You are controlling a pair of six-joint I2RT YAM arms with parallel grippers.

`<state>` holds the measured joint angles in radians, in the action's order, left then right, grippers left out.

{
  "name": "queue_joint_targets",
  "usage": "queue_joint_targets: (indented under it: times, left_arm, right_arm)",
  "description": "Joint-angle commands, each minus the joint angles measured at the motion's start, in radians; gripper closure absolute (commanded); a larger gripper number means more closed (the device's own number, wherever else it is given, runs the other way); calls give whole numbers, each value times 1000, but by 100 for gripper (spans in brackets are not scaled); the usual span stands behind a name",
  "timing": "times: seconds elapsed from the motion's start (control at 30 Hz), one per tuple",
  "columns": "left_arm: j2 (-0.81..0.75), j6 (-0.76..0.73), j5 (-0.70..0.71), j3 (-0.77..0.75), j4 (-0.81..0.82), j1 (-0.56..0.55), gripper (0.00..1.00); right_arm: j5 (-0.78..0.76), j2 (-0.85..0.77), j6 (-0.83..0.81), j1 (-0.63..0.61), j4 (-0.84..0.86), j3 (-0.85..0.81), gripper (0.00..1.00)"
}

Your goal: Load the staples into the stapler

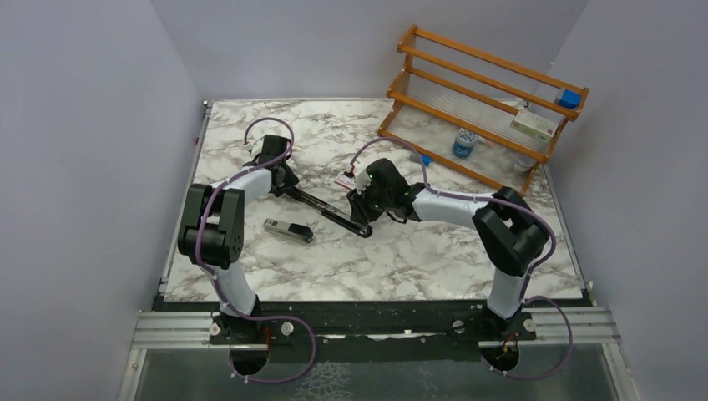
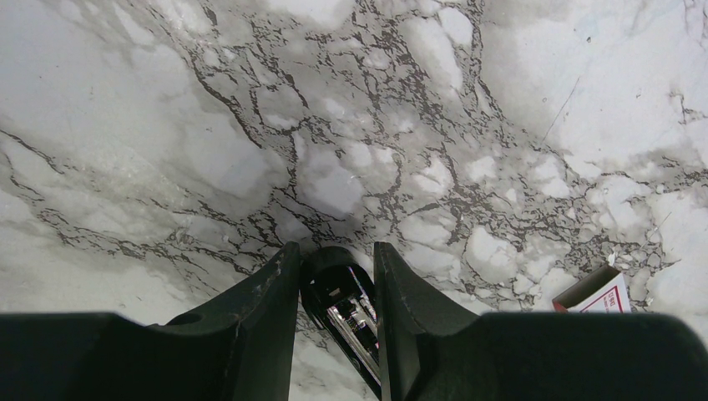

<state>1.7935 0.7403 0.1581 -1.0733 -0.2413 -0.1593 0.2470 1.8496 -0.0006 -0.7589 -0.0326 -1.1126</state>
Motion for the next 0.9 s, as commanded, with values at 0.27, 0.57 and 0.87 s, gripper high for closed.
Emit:
queue_joint_targets:
  times: [0.27, 0.57, 0.87]
  left_arm:
    - [9, -19, 14, -19, -42, -2, 69]
    - [3, -31, 5, -20, -42, -5, 67]
    - [-1, -40, -13, -27, -43, -12, 65]
  right_arm:
    - [-28, -87, 11, -3, -24, -10, 56]
    - [44, -141, -54, -3, 56, 30, 51]
    - [81, -120, -165, -3, -26, 86, 40]
